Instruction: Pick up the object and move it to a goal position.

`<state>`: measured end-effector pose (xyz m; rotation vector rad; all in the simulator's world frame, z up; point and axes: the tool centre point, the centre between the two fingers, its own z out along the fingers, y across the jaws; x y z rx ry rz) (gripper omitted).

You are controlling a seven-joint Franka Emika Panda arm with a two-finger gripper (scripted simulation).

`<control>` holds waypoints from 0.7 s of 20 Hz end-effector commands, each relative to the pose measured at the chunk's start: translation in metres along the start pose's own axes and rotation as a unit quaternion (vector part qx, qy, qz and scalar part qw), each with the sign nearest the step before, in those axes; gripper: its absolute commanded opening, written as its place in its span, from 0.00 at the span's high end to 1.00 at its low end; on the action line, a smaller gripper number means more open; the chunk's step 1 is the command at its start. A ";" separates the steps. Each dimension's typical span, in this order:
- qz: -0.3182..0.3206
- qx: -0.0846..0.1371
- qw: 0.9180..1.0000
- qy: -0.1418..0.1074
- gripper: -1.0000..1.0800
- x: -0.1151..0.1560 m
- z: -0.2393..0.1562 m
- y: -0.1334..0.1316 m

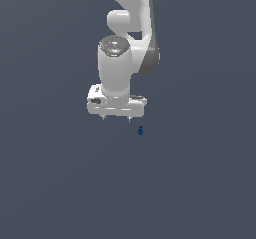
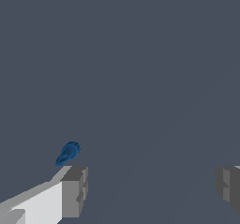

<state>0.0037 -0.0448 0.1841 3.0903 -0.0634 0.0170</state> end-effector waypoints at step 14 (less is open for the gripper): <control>-0.145 0.004 0.989 -0.002 0.04 -0.009 0.028 -0.032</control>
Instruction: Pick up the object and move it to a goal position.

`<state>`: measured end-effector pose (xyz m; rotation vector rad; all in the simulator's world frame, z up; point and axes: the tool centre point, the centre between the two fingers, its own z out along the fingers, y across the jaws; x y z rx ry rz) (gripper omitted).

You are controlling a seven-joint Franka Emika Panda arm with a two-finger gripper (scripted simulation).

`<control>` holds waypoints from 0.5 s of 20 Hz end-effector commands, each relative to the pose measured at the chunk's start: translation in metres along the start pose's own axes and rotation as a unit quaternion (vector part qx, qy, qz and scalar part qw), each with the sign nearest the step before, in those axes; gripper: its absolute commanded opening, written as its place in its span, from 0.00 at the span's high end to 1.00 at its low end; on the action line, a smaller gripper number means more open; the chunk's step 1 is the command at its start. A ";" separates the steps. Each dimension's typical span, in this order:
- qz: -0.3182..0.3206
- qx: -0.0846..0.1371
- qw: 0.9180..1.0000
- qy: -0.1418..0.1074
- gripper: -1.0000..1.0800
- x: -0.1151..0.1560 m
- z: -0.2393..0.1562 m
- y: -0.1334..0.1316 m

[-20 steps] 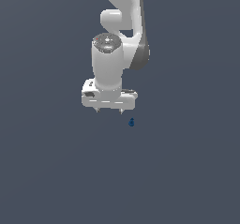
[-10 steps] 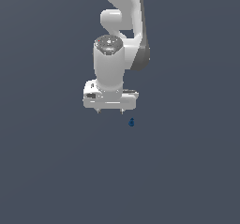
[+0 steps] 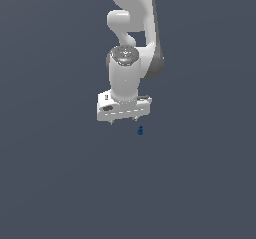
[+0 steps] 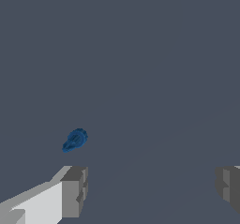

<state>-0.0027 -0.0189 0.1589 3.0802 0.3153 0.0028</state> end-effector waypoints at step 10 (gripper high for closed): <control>-0.192 0.009 0.981 0.002 0.04 -0.005 0.035 -0.046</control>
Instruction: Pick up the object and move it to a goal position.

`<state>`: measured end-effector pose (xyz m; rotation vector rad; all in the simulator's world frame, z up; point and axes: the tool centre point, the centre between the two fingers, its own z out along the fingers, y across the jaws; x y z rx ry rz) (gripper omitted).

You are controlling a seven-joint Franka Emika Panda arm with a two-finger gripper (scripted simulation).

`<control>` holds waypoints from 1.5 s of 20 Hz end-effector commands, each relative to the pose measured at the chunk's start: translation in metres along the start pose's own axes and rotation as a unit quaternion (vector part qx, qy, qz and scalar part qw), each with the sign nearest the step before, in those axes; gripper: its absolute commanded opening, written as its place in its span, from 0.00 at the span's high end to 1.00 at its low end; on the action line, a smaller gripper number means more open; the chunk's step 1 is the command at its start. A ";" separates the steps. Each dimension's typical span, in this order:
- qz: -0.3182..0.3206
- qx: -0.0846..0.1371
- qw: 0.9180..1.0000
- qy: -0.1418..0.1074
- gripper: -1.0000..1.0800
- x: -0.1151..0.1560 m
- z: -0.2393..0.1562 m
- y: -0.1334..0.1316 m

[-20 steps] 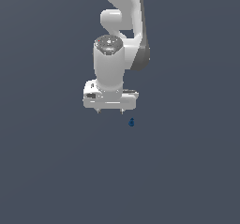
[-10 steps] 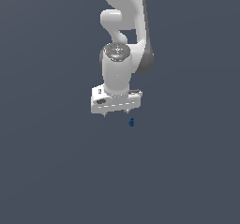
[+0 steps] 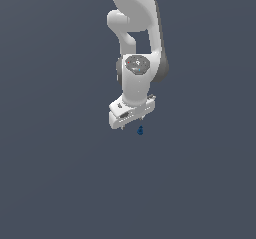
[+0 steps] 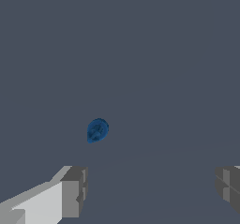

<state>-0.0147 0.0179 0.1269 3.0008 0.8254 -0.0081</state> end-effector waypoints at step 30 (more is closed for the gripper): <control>-0.200 0.012 0.980 0.009 0.04 0.007 0.059 -0.052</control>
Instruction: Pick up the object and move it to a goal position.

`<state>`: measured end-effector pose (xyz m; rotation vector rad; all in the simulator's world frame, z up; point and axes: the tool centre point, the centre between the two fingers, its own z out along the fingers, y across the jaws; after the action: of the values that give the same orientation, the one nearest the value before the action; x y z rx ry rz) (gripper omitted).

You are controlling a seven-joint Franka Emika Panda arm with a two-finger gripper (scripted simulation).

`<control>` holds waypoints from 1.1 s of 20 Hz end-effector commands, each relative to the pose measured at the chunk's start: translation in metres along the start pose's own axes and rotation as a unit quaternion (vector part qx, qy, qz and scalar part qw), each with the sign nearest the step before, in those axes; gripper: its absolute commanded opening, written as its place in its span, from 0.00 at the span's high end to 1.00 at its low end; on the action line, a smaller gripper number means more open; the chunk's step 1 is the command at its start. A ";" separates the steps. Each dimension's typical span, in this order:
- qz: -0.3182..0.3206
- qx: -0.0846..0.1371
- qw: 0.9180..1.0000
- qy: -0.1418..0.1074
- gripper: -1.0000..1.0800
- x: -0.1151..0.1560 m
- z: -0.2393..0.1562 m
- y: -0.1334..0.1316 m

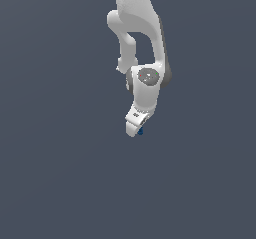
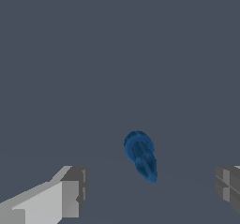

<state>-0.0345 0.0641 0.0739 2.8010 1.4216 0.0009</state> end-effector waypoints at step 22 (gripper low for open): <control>-0.002 0.000 1.000 0.000 1.00 0.001 0.031 -0.002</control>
<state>-0.0348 0.0644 0.0427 2.7996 1.4252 -0.0002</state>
